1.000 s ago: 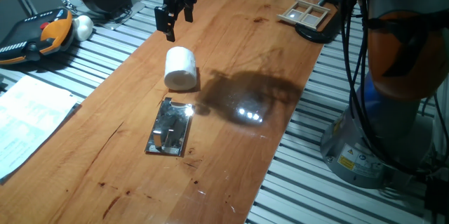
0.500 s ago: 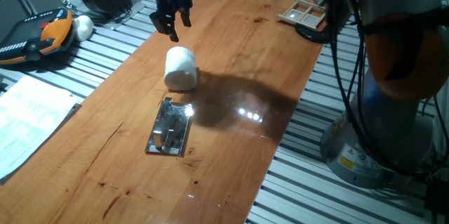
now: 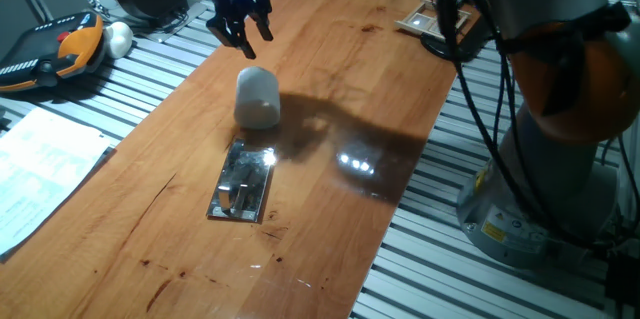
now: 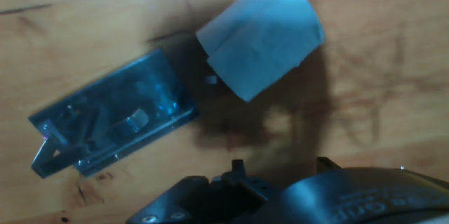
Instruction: Put the toilet paper on its holder
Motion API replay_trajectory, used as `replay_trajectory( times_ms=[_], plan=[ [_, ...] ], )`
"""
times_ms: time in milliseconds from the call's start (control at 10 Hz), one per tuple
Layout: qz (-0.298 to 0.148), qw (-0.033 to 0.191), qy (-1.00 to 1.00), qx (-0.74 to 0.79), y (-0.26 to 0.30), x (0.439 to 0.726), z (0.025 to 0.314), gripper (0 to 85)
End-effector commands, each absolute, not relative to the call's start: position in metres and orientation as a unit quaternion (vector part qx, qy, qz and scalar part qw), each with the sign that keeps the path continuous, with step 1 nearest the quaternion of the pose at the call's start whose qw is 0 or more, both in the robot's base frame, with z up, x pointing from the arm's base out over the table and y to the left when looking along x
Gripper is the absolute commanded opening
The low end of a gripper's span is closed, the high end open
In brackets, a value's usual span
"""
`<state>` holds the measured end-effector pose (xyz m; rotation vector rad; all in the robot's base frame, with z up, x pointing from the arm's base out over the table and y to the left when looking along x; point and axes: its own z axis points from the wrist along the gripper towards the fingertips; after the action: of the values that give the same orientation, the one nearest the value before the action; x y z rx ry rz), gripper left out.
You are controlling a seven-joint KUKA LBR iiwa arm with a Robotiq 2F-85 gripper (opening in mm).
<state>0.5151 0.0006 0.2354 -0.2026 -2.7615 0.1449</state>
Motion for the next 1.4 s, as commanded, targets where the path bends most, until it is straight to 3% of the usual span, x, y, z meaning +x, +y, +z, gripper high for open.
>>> replay_trajectory(
  times_ms=[0,100,200,500,600,1000,1200,1300],
  plan=[
    [0.050,0.180,-0.979,-0.076,0.0007,0.5149,0.2357,51.0],
    [0.041,0.162,-0.983,-0.074,0.0007,0.5149,0.2357,51.0],
    [0.013,0.114,-0.991,-0.066,0.0007,0.5149,0.2357,51.0],
    [0.044,0.054,-0.997,-0.034,0.0007,0.5149,0.2357,51.0],
    [0.049,0.047,-0.997,-0.030,0.0007,0.5149,0.2357,51.0],
    [0.056,0.070,-0.992,-0.084,0.0007,0.5149,0.2357,51.0],
    [0.075,0.070,-0.985,-0.140,0.0007,0.5149,0.2357,85.0],
    [0.073,0.071,-0.982,-0.160,0.0007,0.5149,0.2357,85.0]
  ],
)
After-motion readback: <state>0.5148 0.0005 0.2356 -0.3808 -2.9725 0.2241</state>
